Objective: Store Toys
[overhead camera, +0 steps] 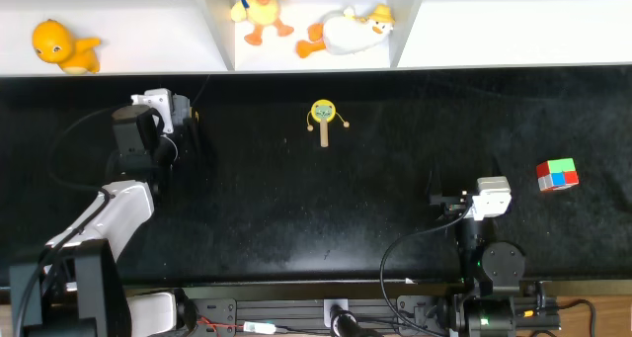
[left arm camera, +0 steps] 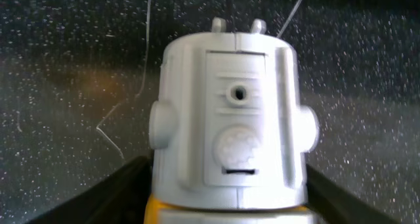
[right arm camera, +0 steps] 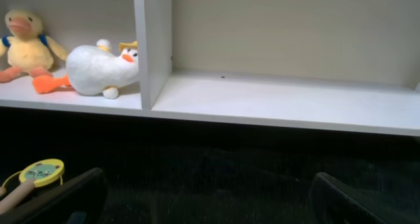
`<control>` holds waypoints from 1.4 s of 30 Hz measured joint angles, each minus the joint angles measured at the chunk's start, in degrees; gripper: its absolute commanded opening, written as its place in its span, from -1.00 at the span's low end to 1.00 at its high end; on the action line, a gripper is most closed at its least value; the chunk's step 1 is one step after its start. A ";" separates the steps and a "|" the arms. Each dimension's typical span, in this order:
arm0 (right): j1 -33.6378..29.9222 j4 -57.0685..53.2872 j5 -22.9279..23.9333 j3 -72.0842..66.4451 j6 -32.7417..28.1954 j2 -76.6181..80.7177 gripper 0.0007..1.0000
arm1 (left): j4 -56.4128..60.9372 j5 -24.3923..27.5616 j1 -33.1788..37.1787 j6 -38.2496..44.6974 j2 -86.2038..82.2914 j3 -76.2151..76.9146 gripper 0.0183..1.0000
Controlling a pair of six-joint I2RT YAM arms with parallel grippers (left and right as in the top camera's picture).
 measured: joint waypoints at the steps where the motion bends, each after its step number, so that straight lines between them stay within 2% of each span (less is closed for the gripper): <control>1: 0.00 -0.02 0.00 0.00 0.02 0.00 0.99 | -0.02 -0.07 0.00 0.24 0.00 0.04 0.09; 4: 0.00 0.00 0.00 0.00 0.02 0.00 0.99 | -0.46 -0.22 0.00 0.55 0.00 0.44 -0.03; 7: 0.00 0.02 0.00 0.00 0.00 0.00 0.99 | -1.49 -0.24 0.00 0.68 -0.44 0.55 -0.07; 16: 0.00 -0.02 0.00 0.00 0.02 0.00 0.99 | -9.84 -0.70 0.02 0.68 -10.10 0.57 -0.11; 25: 0.00 -0.02 0.00 0.00 0.02 0.00 0.99 | -12.22 -0.85 0.00 0.70 -18.62 1.68 -0.15; 31: 0.00 0.00 0.02 0.00 0.00 0.00 0.99 | -14.82 -0.81 0.00 0.85 -14.38 10.27 -0.17; 42: 0.00 0.00 -0.02 0.00 0.02 0.00 0.99 | -15.91 -0.02 -2.32 1.36 3.41 28.72 -0.16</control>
